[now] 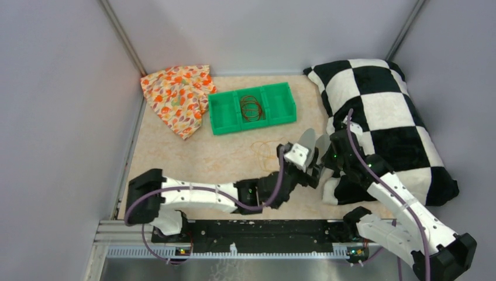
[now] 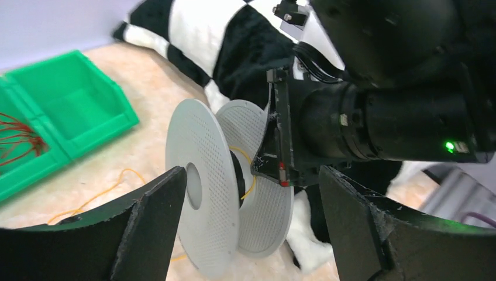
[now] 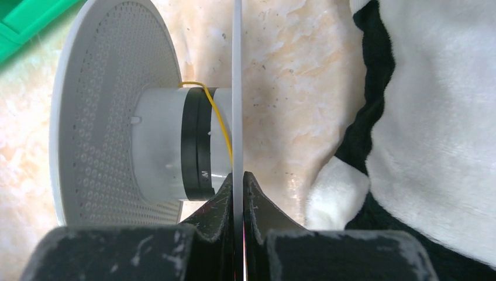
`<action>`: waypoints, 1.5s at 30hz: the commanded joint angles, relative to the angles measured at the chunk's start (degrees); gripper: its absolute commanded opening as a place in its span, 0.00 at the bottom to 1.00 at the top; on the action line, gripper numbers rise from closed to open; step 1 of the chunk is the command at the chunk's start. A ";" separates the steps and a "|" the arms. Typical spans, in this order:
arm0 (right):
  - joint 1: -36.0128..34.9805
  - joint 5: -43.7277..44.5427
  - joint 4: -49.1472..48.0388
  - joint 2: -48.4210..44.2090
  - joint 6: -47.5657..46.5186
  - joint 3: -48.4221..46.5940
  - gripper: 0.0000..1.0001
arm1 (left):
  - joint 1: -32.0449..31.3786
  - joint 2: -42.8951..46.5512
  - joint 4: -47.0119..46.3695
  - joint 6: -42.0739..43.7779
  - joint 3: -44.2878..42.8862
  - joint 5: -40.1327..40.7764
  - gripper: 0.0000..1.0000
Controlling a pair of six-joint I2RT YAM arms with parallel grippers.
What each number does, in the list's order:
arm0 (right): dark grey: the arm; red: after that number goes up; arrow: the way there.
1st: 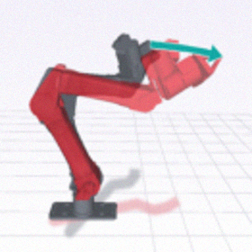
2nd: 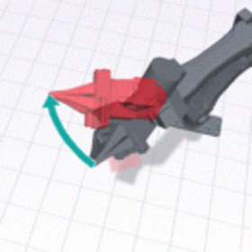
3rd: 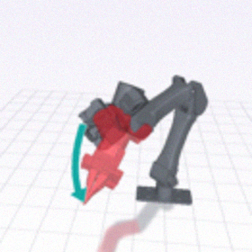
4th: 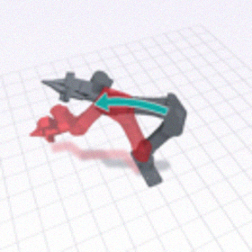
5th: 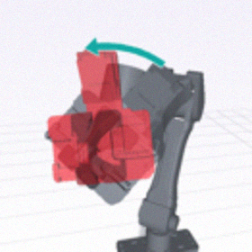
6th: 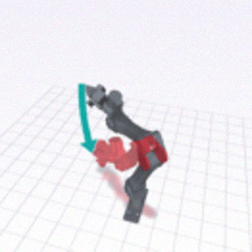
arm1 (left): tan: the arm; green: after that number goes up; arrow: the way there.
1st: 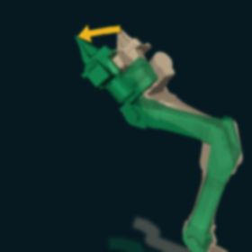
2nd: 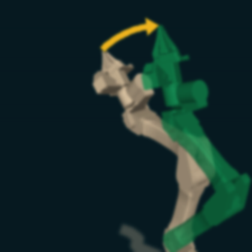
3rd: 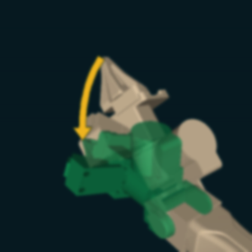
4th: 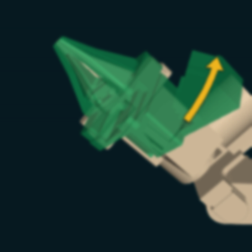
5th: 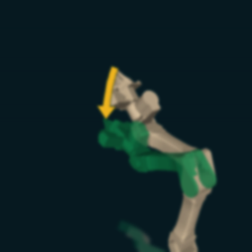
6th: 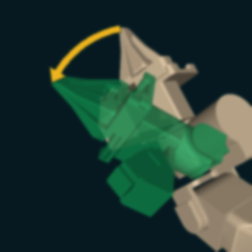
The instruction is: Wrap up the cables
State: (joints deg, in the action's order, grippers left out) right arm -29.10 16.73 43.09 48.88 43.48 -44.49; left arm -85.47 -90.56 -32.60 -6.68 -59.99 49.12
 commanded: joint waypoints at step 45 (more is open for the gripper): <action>0.09 11.14 14.92 -9.10 -15.28 -20.90 0.00 | 34.90 -3.19 41.28 -26.22 1.21 -39.44 0.90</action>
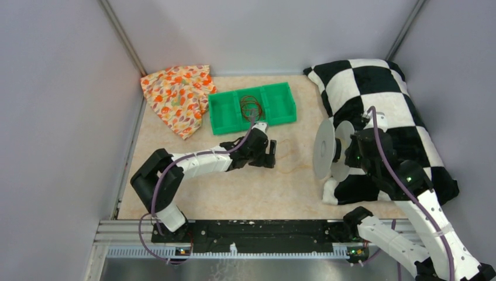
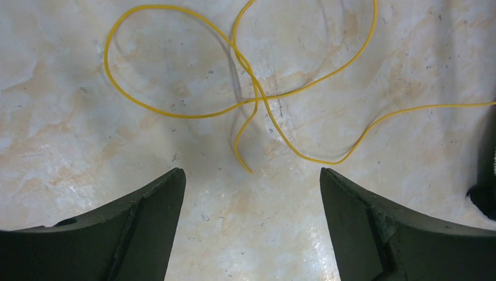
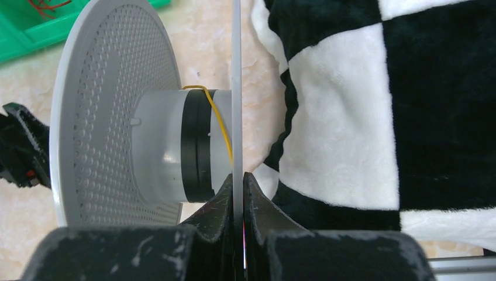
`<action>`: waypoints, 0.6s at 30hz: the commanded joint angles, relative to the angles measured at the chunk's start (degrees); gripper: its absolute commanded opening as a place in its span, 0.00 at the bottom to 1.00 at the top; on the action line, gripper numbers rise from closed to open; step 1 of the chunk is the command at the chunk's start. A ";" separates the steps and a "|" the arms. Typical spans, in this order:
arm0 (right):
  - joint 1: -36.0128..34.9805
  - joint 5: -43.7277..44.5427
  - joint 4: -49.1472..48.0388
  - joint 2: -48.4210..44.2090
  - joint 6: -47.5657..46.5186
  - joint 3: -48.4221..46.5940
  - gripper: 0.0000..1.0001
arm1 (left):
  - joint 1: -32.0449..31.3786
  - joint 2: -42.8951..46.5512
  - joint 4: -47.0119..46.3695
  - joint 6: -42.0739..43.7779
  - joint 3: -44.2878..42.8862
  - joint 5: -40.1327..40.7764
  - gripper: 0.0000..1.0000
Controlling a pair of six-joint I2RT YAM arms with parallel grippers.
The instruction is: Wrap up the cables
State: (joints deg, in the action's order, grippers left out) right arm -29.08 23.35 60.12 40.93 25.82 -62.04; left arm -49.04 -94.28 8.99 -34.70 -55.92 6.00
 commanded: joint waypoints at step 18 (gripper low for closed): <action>0.12 5.48 -2.82 -0.96 2.39 -3.98 0.00 | -12.53 -6.19 14.27 -11.58 -15.87 15.09 0.56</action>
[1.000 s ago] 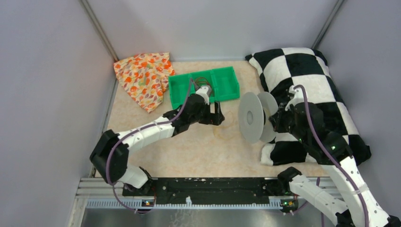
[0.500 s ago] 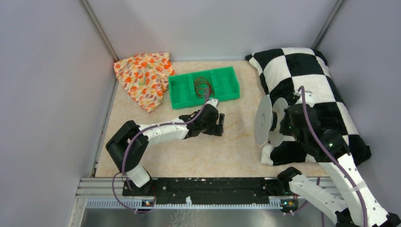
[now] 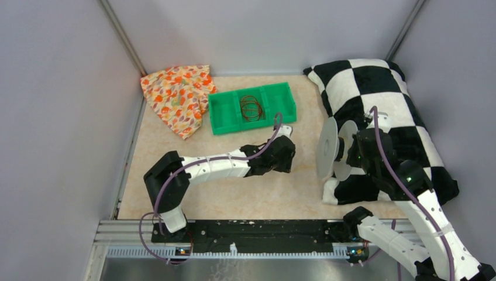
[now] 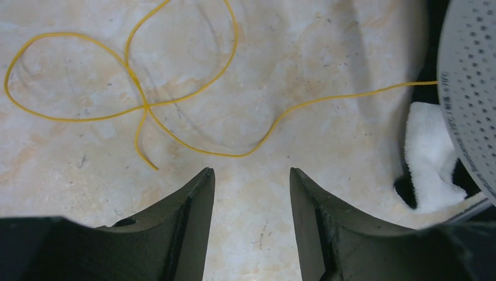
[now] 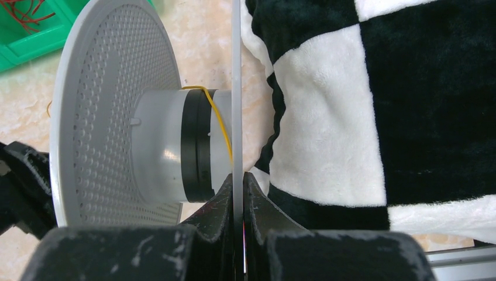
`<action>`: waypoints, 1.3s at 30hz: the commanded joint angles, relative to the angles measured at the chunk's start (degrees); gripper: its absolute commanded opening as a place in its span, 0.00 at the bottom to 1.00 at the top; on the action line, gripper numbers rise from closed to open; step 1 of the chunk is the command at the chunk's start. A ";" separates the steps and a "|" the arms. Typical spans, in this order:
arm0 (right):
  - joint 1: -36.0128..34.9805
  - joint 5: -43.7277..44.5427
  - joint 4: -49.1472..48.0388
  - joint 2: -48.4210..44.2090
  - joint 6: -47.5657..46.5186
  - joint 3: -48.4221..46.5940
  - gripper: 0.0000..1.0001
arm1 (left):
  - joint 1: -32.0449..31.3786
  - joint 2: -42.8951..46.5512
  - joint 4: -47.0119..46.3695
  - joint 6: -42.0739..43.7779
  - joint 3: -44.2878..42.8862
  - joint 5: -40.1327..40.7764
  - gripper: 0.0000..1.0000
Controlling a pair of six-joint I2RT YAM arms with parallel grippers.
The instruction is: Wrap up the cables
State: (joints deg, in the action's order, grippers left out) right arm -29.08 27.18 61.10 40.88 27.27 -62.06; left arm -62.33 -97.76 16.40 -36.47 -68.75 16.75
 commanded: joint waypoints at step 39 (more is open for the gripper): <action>0.08 -0.46 -5.25 0.63 2.09 -1.62 0.00 | 1.81 -7.83 2.83 -21.76 -2.04 12.69 0.00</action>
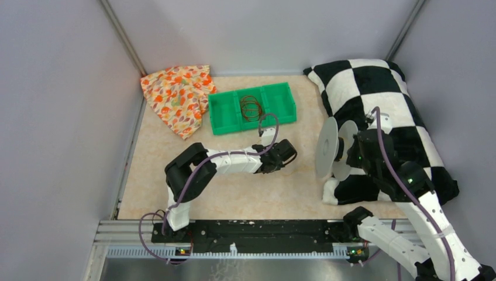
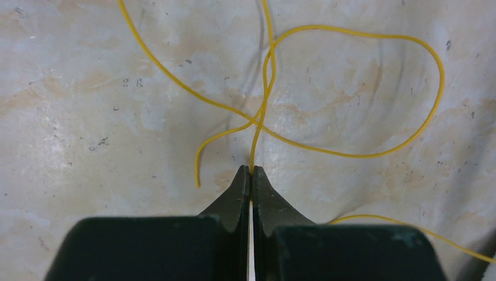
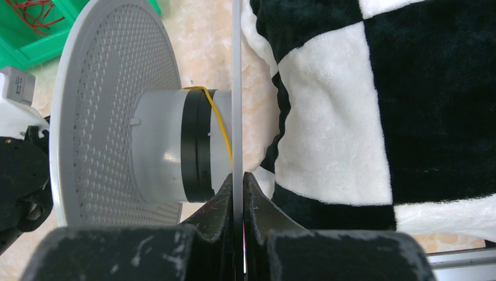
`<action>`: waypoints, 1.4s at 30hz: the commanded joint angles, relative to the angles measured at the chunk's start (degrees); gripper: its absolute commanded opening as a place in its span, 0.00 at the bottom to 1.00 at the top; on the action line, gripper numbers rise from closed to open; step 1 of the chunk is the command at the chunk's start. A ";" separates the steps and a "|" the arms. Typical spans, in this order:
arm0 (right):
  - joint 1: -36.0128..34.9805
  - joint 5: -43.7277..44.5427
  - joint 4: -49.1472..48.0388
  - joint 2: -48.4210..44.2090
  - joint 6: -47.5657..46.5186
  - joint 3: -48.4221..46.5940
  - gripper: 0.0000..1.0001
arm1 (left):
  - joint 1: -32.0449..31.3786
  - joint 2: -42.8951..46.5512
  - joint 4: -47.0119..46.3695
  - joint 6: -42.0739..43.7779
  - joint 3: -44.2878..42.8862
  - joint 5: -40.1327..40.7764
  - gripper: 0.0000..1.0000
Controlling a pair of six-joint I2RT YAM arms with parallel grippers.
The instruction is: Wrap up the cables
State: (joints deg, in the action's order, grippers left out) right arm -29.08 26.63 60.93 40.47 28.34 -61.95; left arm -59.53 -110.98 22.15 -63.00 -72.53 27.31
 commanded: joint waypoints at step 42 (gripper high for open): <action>10.37 -5.96 -21.72 26.47 -10.21 -13.75 0.00 | -7.70 37.39 -10.51 37.43 0.80 -6.95 0.00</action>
State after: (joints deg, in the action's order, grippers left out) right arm -18.94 18.96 43.03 67.16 20.60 -72.44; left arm -67.11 -77.89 13.69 -27.07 -70.83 21.65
